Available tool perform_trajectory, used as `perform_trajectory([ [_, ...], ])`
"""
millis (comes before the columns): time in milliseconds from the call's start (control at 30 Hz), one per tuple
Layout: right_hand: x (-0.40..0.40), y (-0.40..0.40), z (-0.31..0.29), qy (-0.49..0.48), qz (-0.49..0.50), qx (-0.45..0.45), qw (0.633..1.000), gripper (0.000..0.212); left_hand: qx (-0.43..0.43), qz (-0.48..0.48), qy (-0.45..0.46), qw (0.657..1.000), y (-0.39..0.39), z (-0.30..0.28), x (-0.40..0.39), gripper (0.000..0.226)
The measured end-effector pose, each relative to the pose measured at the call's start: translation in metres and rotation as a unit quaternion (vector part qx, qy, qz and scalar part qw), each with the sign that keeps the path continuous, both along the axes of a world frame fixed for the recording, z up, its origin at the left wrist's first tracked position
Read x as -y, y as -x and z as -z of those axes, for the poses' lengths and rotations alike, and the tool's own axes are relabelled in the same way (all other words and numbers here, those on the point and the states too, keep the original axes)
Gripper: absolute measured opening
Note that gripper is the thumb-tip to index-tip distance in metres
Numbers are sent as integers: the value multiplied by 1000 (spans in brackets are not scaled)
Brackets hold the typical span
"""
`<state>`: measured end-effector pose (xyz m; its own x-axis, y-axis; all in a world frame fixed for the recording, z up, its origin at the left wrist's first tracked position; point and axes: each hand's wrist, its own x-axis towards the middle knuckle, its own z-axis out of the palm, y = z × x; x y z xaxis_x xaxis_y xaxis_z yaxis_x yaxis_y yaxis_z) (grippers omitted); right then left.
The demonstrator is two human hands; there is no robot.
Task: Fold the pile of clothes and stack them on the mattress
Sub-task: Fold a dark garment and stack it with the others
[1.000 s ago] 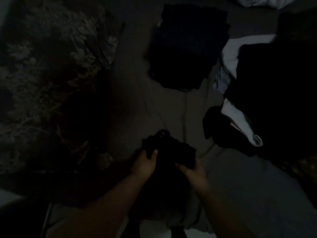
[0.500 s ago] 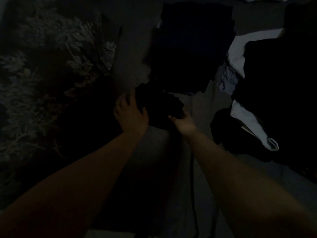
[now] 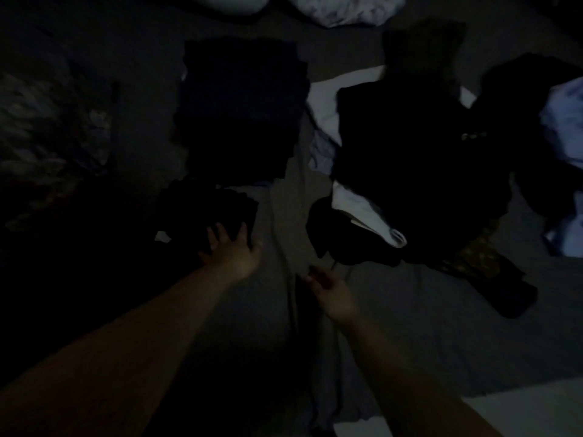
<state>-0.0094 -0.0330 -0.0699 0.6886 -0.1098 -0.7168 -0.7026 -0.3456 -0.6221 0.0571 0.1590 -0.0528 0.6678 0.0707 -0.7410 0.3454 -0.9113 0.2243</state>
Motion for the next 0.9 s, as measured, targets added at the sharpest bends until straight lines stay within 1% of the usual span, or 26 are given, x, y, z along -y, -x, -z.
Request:
perform_trajectory([
  [67, 32, 9, -14, 45, 43, 20, 998, 40, 34, -1, 126, 991, 8, -17, 41, 62],
  [133, 67, 9, -30, 81, 87, 40, 992, 42, 36, -12, 218, 975, 22, -31, 78, 62],
  [200, 103, 1, -50, 140, 102, 87, 981, 45, 32, -10, 252, 967, 35, -37, 107, 66],
  [267, 144, -14, -66, 202, 97, 158, 962, 52, 34, 5, 254, 967, 43, -39, 129, 74],
  [333, 183, -36, -75, 274, 49, 210, 937, 64, 37, -4, 263, 964, 41, -42, 150, 71],
  [400, 214, -60, -77, 328, -41, 204, 922, 82, 50, -34, 274, 960, 36, -43, 175, 63],
  [433, 225, -74, -75, 335, -91, 188, 919, 91, 52, -59, 282, 956, 32, -44, 188, 61],
  [500, 239, -101, -71, 307, -172, 141, 925, 108, 41, -123, 300, 945, 26, -49, 219, 57],
  [567, 244, -126, -61, 283, -243, 88, 924, 112, 28, -171, 316, 933, 18, -55, 252, 53],
  [600, 243, -137, -55, 280, -280, 63, 916, 110, 30, -189, 318, 929, 12, -57, 267, 50],
  [667, 242, -148, -41, 306, -349, 22, 886, 97, 38, -224, 318, 921, 1, -60, 291, 44],
  [767, 244, -143, -24, 393, -418, 4, 819, 77, 47, -255, 305, 917, -5, -62, 310, 40],
  [800, 247, -138, -21, 417, -425, 13, 803, 71, 49, -262, 298, 917, -3, -59, 312, 38],
  [833, 250, -133, -18, 433, -423, 33, 796, 65, 52, -264, 291, 918, 1, -57, 311, 35],
  [900, 257, -126, -15, 436, -409, 90, 797, 50, 59, -265, 272, 923, 9, -50, 306, 33],
])
